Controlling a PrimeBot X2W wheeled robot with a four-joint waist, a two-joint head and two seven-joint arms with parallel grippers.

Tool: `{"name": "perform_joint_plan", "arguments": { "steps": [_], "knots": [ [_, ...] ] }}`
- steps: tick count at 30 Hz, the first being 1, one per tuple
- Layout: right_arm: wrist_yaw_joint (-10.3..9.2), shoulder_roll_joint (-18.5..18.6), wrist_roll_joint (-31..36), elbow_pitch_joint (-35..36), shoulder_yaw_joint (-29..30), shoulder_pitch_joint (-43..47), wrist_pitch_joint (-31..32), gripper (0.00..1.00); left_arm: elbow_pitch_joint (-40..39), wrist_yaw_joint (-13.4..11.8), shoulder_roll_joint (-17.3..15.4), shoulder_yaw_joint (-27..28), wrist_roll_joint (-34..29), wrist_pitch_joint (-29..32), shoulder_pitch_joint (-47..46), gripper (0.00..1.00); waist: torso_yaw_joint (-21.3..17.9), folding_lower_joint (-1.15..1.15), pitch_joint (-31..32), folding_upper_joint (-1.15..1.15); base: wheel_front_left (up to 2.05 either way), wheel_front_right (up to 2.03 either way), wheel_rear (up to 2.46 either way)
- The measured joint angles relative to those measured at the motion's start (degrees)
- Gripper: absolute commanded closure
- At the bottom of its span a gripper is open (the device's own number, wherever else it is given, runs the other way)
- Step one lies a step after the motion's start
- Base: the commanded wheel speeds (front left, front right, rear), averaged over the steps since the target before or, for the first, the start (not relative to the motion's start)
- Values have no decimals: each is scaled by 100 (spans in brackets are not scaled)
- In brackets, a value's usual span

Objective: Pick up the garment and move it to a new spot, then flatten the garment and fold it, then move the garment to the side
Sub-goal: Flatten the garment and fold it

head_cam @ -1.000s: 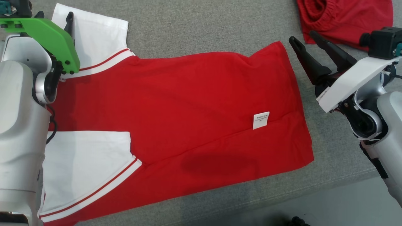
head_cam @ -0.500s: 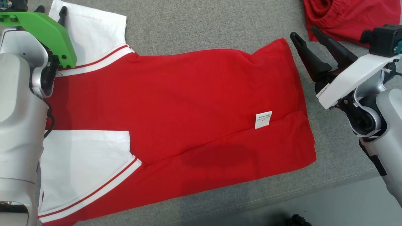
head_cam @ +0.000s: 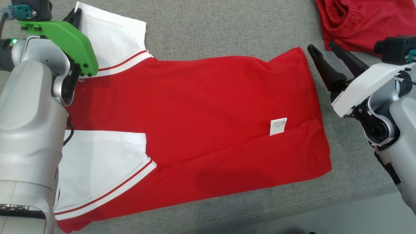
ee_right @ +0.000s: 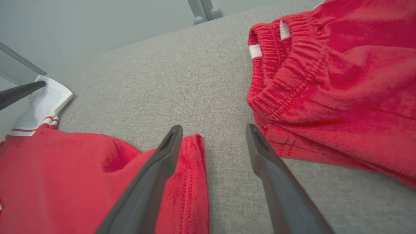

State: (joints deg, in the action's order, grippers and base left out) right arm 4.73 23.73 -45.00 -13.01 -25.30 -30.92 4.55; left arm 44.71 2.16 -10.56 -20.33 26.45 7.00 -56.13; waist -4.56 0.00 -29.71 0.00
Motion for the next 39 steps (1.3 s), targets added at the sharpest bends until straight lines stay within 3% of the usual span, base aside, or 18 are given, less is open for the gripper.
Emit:
{"name": "perform_joint_plan", "arguments": {
  "steps": [7, 19, 28, 29, 31, 33, 34, 39],
  "knots": [
    [31, 203, -38, -504, -84, 231, 215, 0, -33, 244, 300, 20, 144, -539, 12, 100, 222, 0, 252, 0, 0, 0, 0],
    [93, 187, -105, -878, -207, 146, 521, 0, 67, 347, 447, 78, 407, -917, 391, 100, 685, 0, 589, 0, 0, 0, 0],
    [123, 183, -103, -1254, -268, -177, 746, 1, 85, 396, 432, 144, 466, -1068, 426, 100, 807, 0, 570, 0, 0, 0, 0],
    [124, 182, -103, -1285, -278, -205, 760, 11, 87, 397, 430, 153, 477, -1085, 426, 100, 814, 0, 565, 0, 0, 0, 0],
    [124, 179, -92, -1346, -303, -269, 761, 51, 89, 398, 420, 168, 514, -1095, 426, 100, 821, 0, 560, 0, 0, 0, 0],
    [125, 168, -88, -1392, -315, -305, 761, 62, 86, 411, 417, 197, 534, -1168, 426, 100, 823, 0, 558, 0, 0, 0, 0],
    [126, 159, -77, -1415, -328, -322, 759, 100, 83, 424, 413, 210, 571, -1171, 426, 100, 822, 0, 557, 0, 0, 0, 0],
    [134, 66, -78, -1539, -324, -421, 608, 100, 16, 448, 338, 298, 734, -1327, 484, 100, 815, 0, 570, 0, 0, 0, 0]
  ]
}}
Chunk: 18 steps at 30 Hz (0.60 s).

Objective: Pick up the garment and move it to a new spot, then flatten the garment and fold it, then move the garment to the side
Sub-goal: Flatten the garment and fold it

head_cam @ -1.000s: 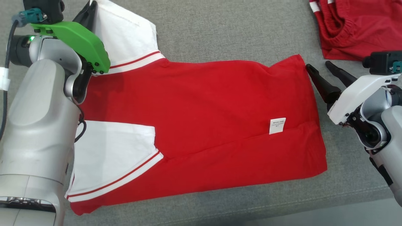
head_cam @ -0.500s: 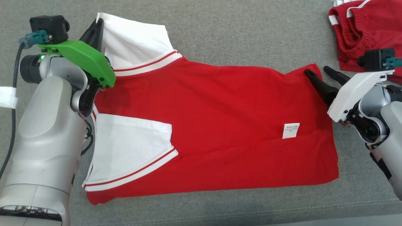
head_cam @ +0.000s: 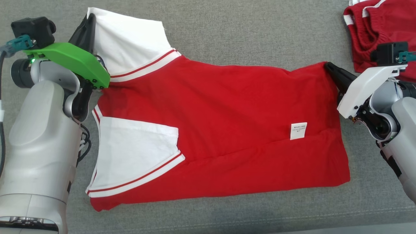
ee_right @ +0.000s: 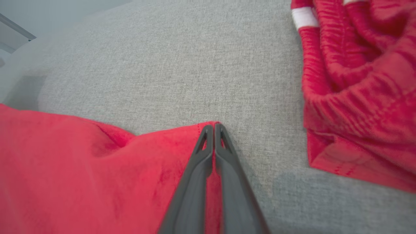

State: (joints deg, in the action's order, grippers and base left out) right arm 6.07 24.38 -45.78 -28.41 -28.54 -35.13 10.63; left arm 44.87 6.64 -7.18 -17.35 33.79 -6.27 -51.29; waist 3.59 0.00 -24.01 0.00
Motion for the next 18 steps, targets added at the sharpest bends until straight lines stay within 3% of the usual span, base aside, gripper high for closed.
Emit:
{"name": "perform_joint_plan", "arguments": {
  "steps": [12, 18],
  "knots": [
    [48, -159, -19, -25, 226, -92, -948, 100, -369, 48, -130, 124, 149, -594, 456, 100, -41, 0, 189, 0, 0, 0, 0],
    [98, -208, -36, 118, 121, 291, -1333, 100, -813, 48, -263, 191, 236, -771, 1057, 100, -90, 0, 381, 0, 0, 0, 0]
  ]
}}
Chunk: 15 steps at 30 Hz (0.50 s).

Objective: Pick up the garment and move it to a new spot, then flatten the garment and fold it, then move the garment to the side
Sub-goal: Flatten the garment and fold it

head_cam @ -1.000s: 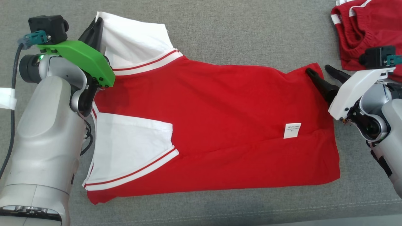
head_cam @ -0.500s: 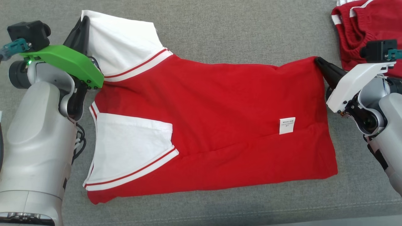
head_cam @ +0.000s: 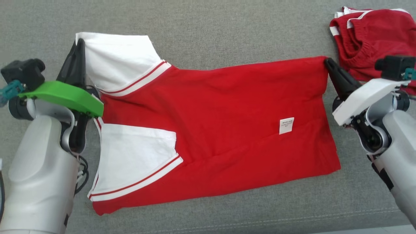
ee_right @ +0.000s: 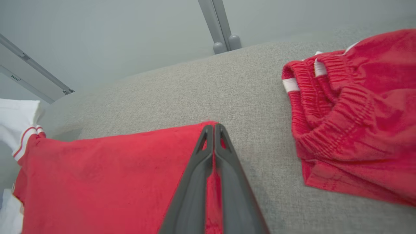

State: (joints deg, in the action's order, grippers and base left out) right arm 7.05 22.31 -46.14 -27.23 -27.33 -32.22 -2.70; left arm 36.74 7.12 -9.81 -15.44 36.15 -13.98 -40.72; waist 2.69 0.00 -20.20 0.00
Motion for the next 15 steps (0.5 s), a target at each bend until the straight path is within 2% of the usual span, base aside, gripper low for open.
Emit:
{"name": "perform_joint_plan", "arguments": {
  "steps": [8, 15],
  "knots": [
    [0, 21, -105, 78, 41, 693, -527, 100, -731, 0, -1, -7, 47, -46, 873, 100, 10, 0, 303, 0, 0, 0, 0],
    [0, 34, -277, 235, 45, 1437, -889, 100, -1501, 1, 10, 25, 73, -45, 2158, 100, 107, 0, 722, 0, 0, 0, 0]
  ]
}}
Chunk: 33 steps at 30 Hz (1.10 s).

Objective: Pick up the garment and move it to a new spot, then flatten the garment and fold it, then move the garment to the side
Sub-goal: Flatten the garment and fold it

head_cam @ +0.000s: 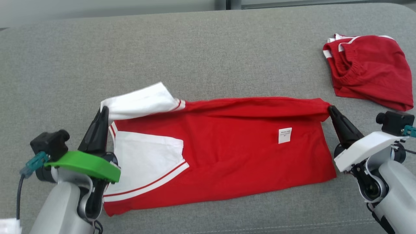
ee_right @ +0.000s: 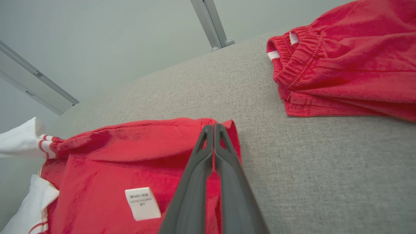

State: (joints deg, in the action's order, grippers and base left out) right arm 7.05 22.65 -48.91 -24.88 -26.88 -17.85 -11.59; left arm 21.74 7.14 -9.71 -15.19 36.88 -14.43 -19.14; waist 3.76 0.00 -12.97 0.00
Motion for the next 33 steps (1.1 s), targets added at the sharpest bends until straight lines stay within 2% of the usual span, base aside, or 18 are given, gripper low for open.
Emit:
{"name": "perform_joint_plan", "arguments": {
  "steps": [6, 9, 15, 20, 33],
  "knots": [
    [0, 62, -66, 204, -54, 432, -64, 100, -615, -18, 26, 298, 104, 0, 865, 100, 88, 0, 281, 0, 0, 0, 0],
    [0, 103, -65, 255, -101, 572, -99, 100, -787, -96, 138, 313, 135, 1, 1327, 100, 134, 0, 372, 0, 0, 0, 0],
    [1, 155, -45, 311, -177, 762, -108, 100, -1170, -220, 154, 492, 145, 0, 1987, 100, 131, 0, 446, 0, 0, 0, 0],
    [1, 264, 83, 271, -348, 918, -110, 100, -1244, -211, 210, 277, 187, 1, 2387, 100, 113, 0, 444, 0, 0, 0, 0],
    [1, 265, 379, -88, -668, 974, -152, 100, -1103, -311, 126, 294, 171, 30, 2788, 100, -22, 0, 524, 0, 0, 0, 0]
  ]
}}
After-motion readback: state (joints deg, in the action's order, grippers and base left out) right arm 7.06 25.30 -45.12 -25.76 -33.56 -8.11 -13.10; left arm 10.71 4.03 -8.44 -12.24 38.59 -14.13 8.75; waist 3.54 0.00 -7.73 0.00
